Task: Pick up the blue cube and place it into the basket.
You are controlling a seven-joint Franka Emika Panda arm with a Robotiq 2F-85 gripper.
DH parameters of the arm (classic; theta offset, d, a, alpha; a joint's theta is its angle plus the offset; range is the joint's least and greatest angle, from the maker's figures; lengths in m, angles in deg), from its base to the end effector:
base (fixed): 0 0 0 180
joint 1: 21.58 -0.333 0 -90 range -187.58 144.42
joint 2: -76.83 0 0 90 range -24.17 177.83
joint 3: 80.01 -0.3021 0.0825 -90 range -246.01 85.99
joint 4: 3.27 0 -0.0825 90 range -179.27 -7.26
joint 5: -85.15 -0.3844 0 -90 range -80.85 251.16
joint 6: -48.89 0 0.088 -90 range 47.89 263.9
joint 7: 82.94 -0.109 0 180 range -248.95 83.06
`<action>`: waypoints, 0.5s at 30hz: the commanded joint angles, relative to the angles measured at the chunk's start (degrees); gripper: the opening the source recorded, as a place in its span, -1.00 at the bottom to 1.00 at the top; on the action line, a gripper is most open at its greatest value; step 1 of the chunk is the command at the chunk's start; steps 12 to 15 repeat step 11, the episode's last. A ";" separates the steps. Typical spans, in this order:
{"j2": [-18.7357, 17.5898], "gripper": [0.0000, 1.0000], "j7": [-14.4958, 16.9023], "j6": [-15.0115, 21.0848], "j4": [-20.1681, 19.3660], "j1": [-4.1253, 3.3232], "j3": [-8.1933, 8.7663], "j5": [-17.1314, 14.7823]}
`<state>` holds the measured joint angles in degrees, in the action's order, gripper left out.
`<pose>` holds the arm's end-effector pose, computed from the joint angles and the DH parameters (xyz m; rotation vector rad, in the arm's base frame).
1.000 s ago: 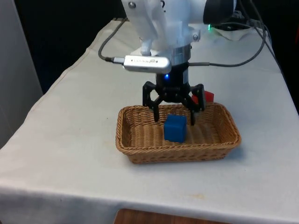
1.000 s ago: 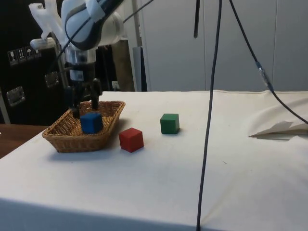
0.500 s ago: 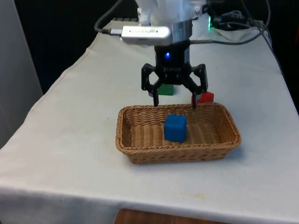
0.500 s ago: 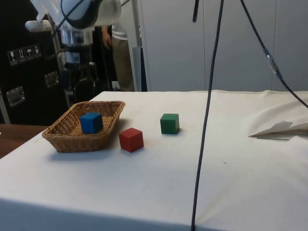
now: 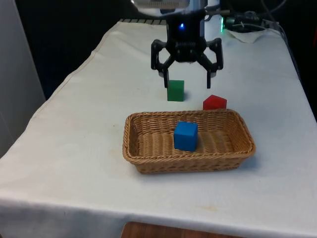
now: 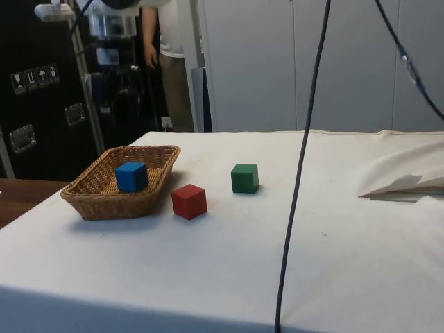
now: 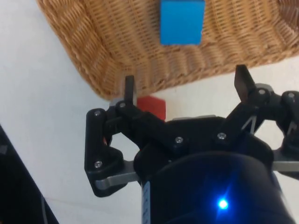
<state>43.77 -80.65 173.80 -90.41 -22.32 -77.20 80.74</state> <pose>0.7042 -0.0173 0.3181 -3.1032 0.0443 -0.1312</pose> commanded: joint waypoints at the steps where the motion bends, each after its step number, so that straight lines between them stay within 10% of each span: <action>1: 1.38 1.00 0.06 -0.11 -1.15 -0.23 0.11 0.46; 15: 6.59 1.00 0.97 -1.26 -5.16 -0.34 0.06 1.55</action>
